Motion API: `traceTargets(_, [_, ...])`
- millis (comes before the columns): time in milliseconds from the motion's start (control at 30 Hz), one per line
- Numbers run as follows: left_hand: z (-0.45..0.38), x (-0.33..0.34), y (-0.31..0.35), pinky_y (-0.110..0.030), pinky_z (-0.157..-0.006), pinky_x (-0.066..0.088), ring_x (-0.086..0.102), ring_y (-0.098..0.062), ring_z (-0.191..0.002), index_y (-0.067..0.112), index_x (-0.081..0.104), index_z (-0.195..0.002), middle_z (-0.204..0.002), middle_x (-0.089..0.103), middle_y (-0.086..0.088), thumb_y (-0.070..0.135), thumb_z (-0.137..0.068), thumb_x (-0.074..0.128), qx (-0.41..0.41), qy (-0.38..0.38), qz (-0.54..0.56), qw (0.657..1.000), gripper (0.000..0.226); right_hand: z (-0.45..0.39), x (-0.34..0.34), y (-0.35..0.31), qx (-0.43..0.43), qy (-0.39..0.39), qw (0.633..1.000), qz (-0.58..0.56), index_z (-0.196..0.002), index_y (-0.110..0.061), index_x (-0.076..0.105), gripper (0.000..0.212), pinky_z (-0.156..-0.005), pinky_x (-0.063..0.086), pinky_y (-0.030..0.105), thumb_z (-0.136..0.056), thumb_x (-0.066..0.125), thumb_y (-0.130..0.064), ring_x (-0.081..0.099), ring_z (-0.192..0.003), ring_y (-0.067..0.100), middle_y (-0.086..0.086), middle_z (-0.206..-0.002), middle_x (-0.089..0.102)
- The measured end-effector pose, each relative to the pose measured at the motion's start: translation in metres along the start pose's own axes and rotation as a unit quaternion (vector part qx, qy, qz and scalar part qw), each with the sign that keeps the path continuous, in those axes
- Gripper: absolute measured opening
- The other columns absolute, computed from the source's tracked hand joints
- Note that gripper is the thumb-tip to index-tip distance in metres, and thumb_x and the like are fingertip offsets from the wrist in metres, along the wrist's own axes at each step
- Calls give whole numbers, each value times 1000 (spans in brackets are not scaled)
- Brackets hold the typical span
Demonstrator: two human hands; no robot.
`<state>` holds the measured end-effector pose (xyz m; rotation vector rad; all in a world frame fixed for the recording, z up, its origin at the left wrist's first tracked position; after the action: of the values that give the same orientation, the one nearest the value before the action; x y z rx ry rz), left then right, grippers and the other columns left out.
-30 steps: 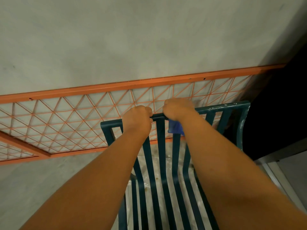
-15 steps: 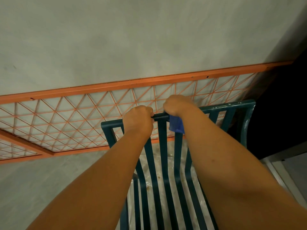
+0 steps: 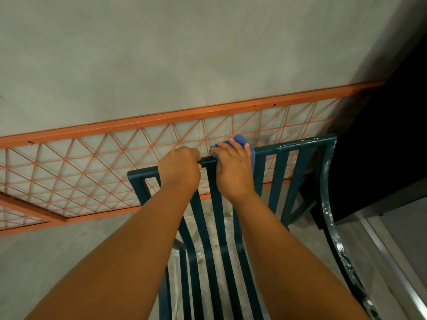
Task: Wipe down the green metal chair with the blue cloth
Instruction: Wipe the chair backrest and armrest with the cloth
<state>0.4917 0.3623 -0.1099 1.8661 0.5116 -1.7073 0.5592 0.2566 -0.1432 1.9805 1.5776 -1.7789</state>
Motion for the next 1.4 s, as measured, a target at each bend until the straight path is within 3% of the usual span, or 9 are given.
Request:
traceTargets(167, [1, -1, 1, -31, -62, 45, 63, -25, -87, 22, 70, -100, -96, 67, -3, 19, -93, 59, -2, 1, -8, 1000, 14, 21, -7, 11, -105, -26, 994, 19, -132, -20, 55, 50, -118, 7, 39, -85, 45, -7, 31, -139, 21, 1, -144, 47])
traceTargets(300, [3, 0, 0, -30, -58, 43, 63, -21, -80, 20, 70, -98, -90, 67, -2, 14, -93, 58, -9, 2, -1, 1000, 15, -4, -17, 35, 32, -40, 995, 84, -131, -19, 54, 69, -118, 1, 39, -67, 79, -12, 26, -142, 21, 3, -146, 44])
traceTargets(567, [4, -3, 3, -30, -62, 41, 62, -23, -86, 21, 70, -102, -97, 66, -4, 18, -93, 59, -2, 5, -20, 1000, 15, 21, -8, 15, -95, -43, 994, -16, -126, -8, 60, 48, -117, 8, 37, -80, 49, 1, 34, -138, 29, 12, -140, 50])
traceTargets(767, [5, -2, 4, -30, -63, 44, 61, -21, -85, 20, 68, -106, -98, 65, -3, 19, -95, 56, -4, 2, -29, 1000, 17, 3, -16, 9, 62, -20, 996, 57, -141, -15, 43, 63, -115, -9, 36, -81, 52, 3, 10, -146, 21, 4, -154, 30])
traceTargets(933, [4, -3, 7, -31, -65, 44, 62, -24, -89, 19, 67, -109, -101, 65, -6, 19, -94, 58, -11, -13, -54, 998, 17, 28, -8, 4, -66, -22, 996, -61, -125, 0, 59, 52, -117, 13, 41, -73, 54, 9, 33, -136, 29, 18, -138, 50])
traceTargets(1033, [6, -3, 13, -33, -63, 44, 60, -26, -90, 16, 63, -108, -100, 62, -8, 10, -89, 60, -21, -19, -75, 997, 20, 35, -27, 20, -9, 20, 985, -170, -123, -3, 61, 45, -113, 31, 33, -83, 46, 11, 41, -127, 14, 14, -134, 55])
traceTargets(1167, [9, -1, 32, -37, -73, 49, 57, -28, -99, 16, 58, -118, -110, 60, -8, 12, -85, 63, -3, -5, -30, 1000, 34, 50, -55, 45, 193, 85, 938, -276, -134, -26, 52, 40, -88, 37, 1, -99, 46, -9, 48, -104, -3, -16, -114, 55])
traceTargets(1300, [7, 3, 74, -40, -83, 47, 51, -29, -113, 18, 54, -128, -123, 59, -6, 15, -91, 57, 105, 4, 45, 993, 37, 75, -57, 82, 374, 180, 787, -457, -124, -21, 59, 30, -80, 50, 21, -99, 46, -10, 62, -96, 10, -10, -104, 64])
traceTargets(1400, [-1, 10, 97, -36, -69, 45, 57, -29, -103, 18, 61, -116, -109, 63, -6, 11, -92, 55, 145, -24, 0, 989, 25, 89, -58, 96, 438, 217, 671, -558, -110, -13, 64, 20, -70, 54, 32, -98, 47, -9, 66, -86, 22, 8, -98, 69])
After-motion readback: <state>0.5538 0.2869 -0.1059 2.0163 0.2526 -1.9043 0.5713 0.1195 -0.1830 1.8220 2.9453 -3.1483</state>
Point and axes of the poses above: each hand's wrist, its own z-axis away from the middle knuckle, its own x-axis out of the palm, y = z × x, the point moved 7 cm from there along -z, towards the middle knuckle
